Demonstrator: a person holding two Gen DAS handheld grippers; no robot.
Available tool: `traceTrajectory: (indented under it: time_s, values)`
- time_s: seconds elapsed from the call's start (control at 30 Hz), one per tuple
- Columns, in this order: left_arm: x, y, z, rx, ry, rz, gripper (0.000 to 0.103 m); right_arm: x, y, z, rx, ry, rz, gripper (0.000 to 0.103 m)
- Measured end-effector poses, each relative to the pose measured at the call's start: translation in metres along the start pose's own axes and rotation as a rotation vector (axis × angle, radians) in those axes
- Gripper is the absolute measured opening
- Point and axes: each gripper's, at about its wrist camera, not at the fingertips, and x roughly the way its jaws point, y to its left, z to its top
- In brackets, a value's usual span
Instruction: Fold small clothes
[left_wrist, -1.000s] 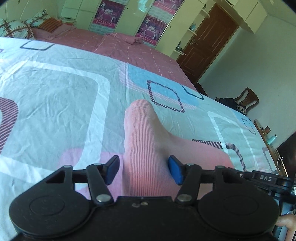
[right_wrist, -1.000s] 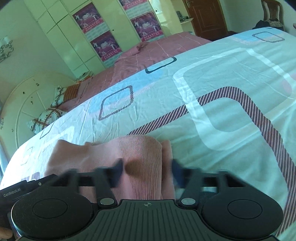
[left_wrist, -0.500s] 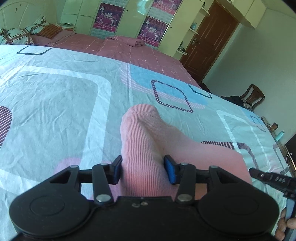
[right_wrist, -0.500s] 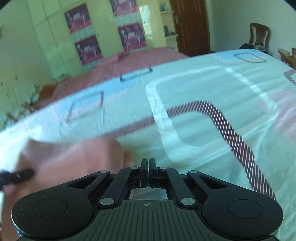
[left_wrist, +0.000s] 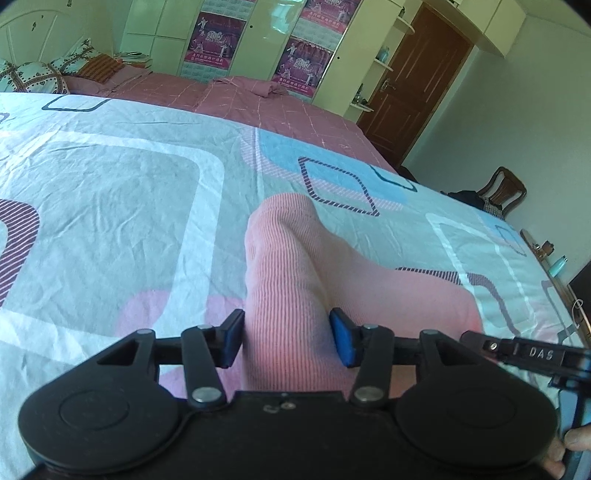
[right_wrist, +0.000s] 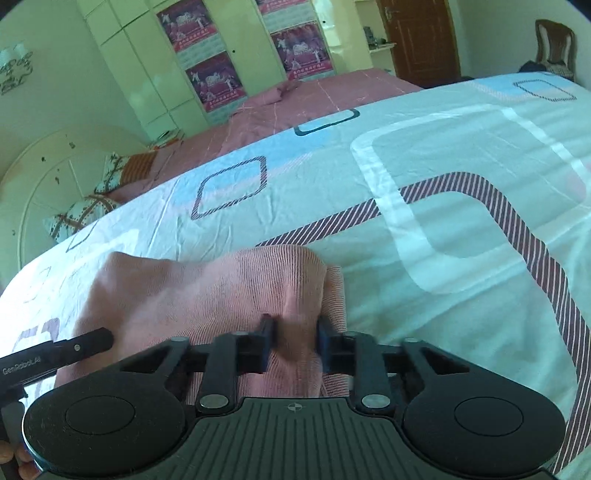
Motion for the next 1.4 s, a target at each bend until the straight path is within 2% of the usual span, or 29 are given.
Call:
traceTrajectory:
  time_s: [0.07, 0.13, 0.2, 0.4, 0.47, 0.53, 0.57, 0.77, 0.87, 1.0, 1.13, 1.2, 1.4]
  values:
    - [0.005, -0.005, -0.001, 0.014, -0.004, 0.018, 0.05, 0.001, 0.0, 0.001, -0.022, -0.034, -0.071, 0.013]
    - [0.007, -0.007, -0.001, 0.02, -0.009, 0.04, 0.055, 0.009, -0.002, -0.001, -0.045, -0.025, -0.128, 0.012]
    - [0.001, -0.008, -0.001, 0.025, -0.015, 0.045, 0.056, 0.008, -0.002, -0.002, -0.06, -0.023, -0.121, 0.013]
    - [-0.028, -0.004, -0.005, 0.017, -0.028, 0.026, 0.059, -0.032, 0.002, -0.003, -0.077, -0.084, -0.081, 0.013]
    - [-0.036, -0.004, -0.009, 0.014, -0.023, 0.027, 0.063, -0.043, 0.006, -0.009, -0.089, -0.085, -0.06, 0.021]
    - [-0.042, -0.005, -0.014, 0.007, -0.014, 0.035, 0.07, -0.051, 0.008, -0.015, -0.09, -0.075, -0.045, 0.058]
    - [-0.044, -0.005, -0.018, 0.006, -0.011, 0.036, 0.072, -0.054, 0.008, -0.019, -0.09, -0.079, -0.042, 0.059]
    - [-0.05, -0.008, -0.035, 0.005, 0.024, 0.008, 0.07, -0.057, 0.002, -0.04, -0.076, -0.024, -0.036, 0.059]
    - [-0.044, -0.009, -0.039, 0.023, 0.039, 0.005, 0.067, -0.051, -0.002, -0.046, -0.088, -0.001, -0.086, 0.045]
    - [-0.043, -0.004, -0.04, -0.004, 0.051, 0.004, 0.066, -0.042, -0.008, -0.049, -0.054, 0.023, -0.09, 0.045]
    - [-0.061, -0.006, -0.042, 0.013, 0.037, -0.008, 0.065, -0.066, 0.0, -0.053, -0.078, -0.012, -0.05, 0.045]
    - [-0.07, -0.006, -0.047, 0.016, 0.042, -0.021, 0.065, -0.076, 0.002, -0.058, -0.088, -0.005, -0.018, 0.045]
    - [-0.085, 0.001, -0.067, -0.011, 0.057, -0.047, 0.066, -0.1, -0.001, -0.084, -0.08, 0.017, -0.003, 0.045]
